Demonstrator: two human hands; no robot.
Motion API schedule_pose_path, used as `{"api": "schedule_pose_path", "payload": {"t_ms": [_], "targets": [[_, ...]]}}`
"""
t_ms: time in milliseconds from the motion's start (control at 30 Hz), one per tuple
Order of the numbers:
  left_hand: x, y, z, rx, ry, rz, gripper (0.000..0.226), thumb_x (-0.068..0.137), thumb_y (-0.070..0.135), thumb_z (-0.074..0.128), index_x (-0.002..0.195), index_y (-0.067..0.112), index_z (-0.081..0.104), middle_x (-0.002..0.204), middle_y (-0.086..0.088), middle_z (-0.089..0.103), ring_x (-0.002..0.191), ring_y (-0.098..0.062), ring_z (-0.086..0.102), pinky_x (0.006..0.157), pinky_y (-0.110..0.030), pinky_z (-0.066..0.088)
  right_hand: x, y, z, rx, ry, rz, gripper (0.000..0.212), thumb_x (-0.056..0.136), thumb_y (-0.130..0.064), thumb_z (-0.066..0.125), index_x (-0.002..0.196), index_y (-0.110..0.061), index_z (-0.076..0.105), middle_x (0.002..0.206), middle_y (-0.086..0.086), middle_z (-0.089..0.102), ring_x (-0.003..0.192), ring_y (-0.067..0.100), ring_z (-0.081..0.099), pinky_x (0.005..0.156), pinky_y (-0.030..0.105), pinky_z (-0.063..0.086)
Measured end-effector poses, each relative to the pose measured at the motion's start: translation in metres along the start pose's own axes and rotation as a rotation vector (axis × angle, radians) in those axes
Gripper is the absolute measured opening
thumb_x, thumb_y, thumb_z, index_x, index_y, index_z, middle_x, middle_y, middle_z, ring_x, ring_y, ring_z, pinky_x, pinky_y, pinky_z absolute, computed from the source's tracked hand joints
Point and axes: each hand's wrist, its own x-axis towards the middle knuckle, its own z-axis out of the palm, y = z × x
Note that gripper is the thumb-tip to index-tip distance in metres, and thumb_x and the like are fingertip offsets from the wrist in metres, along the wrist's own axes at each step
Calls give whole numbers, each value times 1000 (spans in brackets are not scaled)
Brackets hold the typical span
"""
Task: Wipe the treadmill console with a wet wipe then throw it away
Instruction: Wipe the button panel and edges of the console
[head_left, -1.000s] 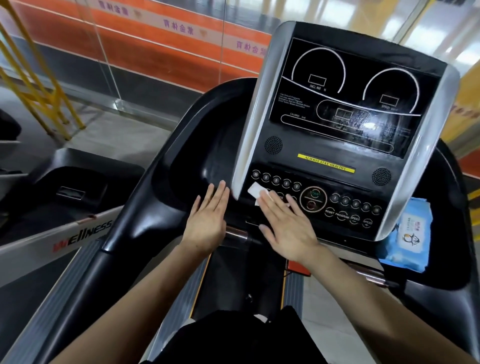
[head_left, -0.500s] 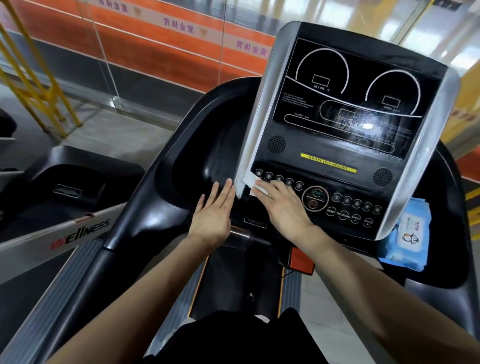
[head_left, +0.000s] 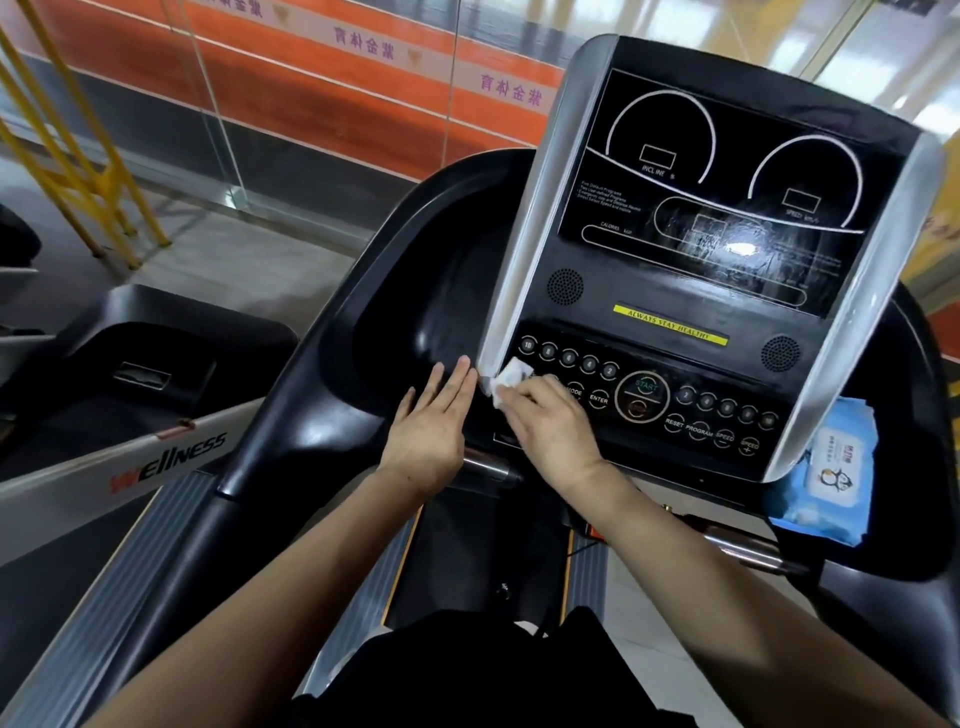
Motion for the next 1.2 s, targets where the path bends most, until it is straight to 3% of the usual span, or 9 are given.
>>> {"api": "schedule_pose_path", "payload": {"t_ms": [100, 400, 667, 833, 967, 1200], "targets": [[-1, -3, 1, -31, 21, -3, 83, 95, 4, 36, 166, 27, 1, 172, 17, -15, 160, -13, -13, 130, -48, 9, 8, -13, 13, -13, -83, 59, 13, 93, -14, 73, 105, -16, 72, 91, 1, 61, 86, 23, 57, 77, 37, 55], [0, 3, 10, 17, 47, 55, 85, 93, 3, 39, 166, 26, 1, 172, 16, -15, 160, -16, -13, 130, -50, 8, -49, 39, -27, -96, -62, 221, 17, 88, -3, 78, 102, -12, 78, 88, 7, 61, 85, 30, 60, 73, 44, 58], [-7, 10, 14, 31, 56, 75, 88, 92, 4, 42, 166, 24, 1, 173, 12, -15, 160, -18, -14, 131, -48, 5, 11, -22, -2, -68, -125, 162, 6, 86, -14, 78, 87, -12, 73, 83, 5, 58, 80, 29, 57, 72, 42, 56], [-10, 21, 22, 50, 51, 142, 86, 95, 8, 43, 166, 23, -2, 172, 9, -19, 158, -15, -19, 130, -40, -2, -33, 14, -34, -103, -108, 300, 11, 81, -9, 84, 91, -13, 80, 88, 12, 66, 84, 36, 65, 77, 46, 61], [-10, 23, 25, 76, 42, 143, 85, 97, 10, 44, 166, 21, -4, 172, 9, -21, 158, -14, -20, 131, -40, 0, -82, 57, -62, -161, -56, 464, 13, 82, -7, 85, 94, -13, 83, 98, 16, 72, 92, 38, 69, 80, 50, 62], [-15, 23, 29, -2, 54, 160, 83, 95, 9, 46, 167, 19, 5, 174, 7, -13, 160, -15, -14, 131, -43, 2, -66, 45, -61, -113, -74, 324, 6, 87, -6, 80, 91, -10, 81, 82, 3, 67, 80, 27, 63, 69, 39, 61]]}}
